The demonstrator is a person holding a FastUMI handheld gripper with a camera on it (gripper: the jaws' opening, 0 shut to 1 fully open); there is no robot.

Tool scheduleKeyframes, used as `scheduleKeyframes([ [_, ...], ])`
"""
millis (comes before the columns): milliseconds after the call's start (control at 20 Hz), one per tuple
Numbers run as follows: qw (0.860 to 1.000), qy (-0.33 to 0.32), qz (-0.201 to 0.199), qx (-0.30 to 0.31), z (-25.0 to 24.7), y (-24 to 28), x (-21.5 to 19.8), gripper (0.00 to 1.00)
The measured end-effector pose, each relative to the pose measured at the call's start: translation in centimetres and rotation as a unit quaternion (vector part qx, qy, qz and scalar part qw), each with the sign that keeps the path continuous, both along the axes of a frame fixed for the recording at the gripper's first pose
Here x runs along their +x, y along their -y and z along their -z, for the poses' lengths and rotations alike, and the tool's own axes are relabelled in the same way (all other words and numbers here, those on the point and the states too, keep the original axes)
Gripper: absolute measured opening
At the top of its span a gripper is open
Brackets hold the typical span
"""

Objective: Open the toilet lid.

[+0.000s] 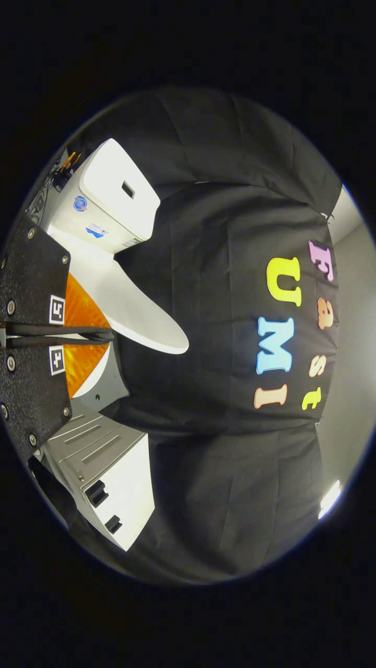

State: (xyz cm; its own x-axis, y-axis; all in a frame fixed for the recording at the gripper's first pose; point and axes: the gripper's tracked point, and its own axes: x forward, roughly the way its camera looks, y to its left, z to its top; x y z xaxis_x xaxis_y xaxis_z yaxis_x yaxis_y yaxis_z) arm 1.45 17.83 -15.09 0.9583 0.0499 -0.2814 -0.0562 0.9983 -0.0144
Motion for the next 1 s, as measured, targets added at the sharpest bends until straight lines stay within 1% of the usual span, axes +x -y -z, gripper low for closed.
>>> scheduleKeyframes([
  [100,1.000,0.007,0.001,-0.021,-0.6,-0.8,0.1,0.01],
  [250,0.998,0.018,-0.008,-0.054,-2.2,-3.1,0.2,0.01],
  [400,0.997,0.029,-0.024,-0.060,-3.8,-6.1,-0.1,0.00],
  [650,0.996,0.041,-0.038,-0.071,-5.4,-9.7,-0.3,0.01],
  [850,0.993,0.054,-0.047,-0.095,-6.3,-12.4,-0.5,0.00],
  [1000,0.988,0.076,-0.064,-0.115,-7.1,-15.0,-0.8,0.01],
])
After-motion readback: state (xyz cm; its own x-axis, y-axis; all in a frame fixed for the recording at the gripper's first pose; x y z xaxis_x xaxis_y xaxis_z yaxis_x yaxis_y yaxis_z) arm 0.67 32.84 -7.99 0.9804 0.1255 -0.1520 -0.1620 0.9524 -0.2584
